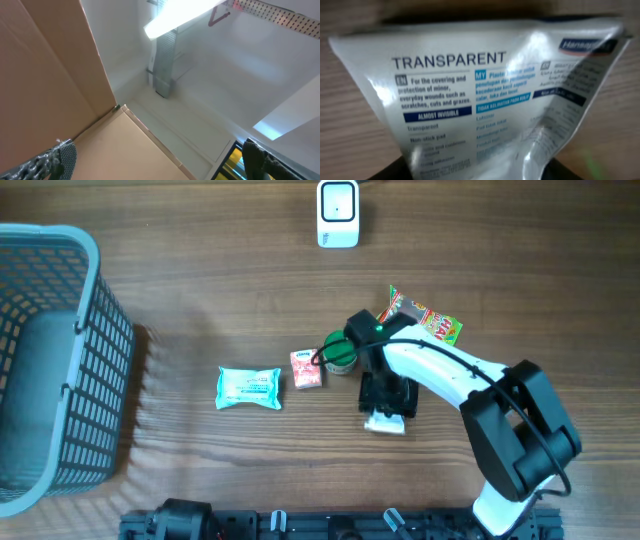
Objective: Scan the item barcode
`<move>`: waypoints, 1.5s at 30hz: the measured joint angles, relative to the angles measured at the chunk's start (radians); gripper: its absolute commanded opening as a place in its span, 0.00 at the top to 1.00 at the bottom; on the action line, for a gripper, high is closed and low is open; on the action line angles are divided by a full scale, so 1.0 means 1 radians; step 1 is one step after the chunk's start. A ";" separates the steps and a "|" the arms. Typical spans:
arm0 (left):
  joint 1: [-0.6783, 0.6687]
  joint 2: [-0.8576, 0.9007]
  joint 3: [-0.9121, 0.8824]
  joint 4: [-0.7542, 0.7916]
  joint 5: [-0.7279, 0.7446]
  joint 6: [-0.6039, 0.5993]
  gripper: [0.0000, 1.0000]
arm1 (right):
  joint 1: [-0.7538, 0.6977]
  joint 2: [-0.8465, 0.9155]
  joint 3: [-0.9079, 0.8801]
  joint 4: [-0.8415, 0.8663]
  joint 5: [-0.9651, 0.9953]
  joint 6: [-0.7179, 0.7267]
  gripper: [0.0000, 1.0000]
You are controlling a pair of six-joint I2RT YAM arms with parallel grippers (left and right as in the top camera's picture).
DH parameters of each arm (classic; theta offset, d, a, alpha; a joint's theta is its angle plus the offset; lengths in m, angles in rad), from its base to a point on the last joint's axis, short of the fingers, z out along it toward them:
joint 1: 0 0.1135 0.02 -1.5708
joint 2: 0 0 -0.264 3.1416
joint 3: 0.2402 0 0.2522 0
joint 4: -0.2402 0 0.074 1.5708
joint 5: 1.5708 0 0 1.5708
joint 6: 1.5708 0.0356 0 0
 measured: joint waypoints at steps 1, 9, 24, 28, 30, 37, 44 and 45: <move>0.000 0.000 0.000 0.000 0.000 0.000 0.00 | -0.003 0.001 0.024 -0.042 -0.018 0.000 0.50; 0.000 0.000 0.000 0.000 0.000 0.000 0.00 | -0.029 0.002 0.101 -0.093 -0.692 0.021 0.54; 0.000 0.000 -0.006 -0.295 -0.248 0.000 0.00 | -0.051 0.012 0.113 1.008 -0.993 1.282 0.59; 0.000 0.000 -0.006 -0.365 -0.254 0.000 0.00 | -0.056 0.012 0.113 1.008 -1.006 1.313 0.73; 0.000 0.000 -0.005 -0.408 -0.258 0.000 0.00 | -0.058 0.012 0.113 0.996 -1.021 1.322 0.64; 0.000 0.000 -0.005 -0.533 -0.262 0.000 0.00 | -0.046 0.012 0.113 1.019 -1.102 1.332 0.49; 0.000 0.000 -0.005 -0.550 -0.262 0.000 0.00 | 0.030 0.012 0.121 0.713 -1.102 1.331 0.42; 0.000 0.000 -0.005 -0.571 -0.265 0.000 0.00 | 0.029 0.014 0.119 0.623 -1.094 1.330 0.51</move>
